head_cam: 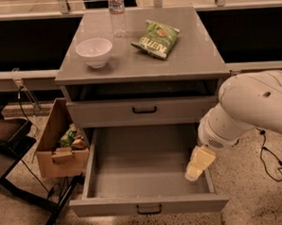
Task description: Close middle drawer
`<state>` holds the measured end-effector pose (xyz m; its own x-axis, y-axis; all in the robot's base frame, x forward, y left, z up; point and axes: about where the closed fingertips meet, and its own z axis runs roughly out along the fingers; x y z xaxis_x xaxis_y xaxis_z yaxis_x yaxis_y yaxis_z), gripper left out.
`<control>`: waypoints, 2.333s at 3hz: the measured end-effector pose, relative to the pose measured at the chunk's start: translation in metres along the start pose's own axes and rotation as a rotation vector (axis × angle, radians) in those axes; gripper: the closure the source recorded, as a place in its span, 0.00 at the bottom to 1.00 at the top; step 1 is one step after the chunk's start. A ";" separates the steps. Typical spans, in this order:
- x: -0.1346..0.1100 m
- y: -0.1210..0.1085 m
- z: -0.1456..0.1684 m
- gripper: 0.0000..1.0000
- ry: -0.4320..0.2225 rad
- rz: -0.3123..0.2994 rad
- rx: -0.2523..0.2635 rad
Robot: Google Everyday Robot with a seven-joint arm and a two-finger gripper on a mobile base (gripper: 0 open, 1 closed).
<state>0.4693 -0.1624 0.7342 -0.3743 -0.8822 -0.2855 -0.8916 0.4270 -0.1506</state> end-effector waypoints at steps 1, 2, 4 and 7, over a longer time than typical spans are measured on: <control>0.006 0.003 0.012 0.00 0.005 0.019 -0.017; 0.025 0.013 0.038 0.00 -0.008 0.050 -0.060; 0.074 0.034 0.116 0.00 -0.057 0.063 -0.144; 0.171 0.136 0.222 0.72 -0.032 0.203 -0.342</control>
Offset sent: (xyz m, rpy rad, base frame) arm -0.0270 -0.0258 -0.1026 0.1173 0.1254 -0.0560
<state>0.3407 -0.2110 0.4546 -0.5486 -0.7777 -0.3068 -0.8355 0.4969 0.2346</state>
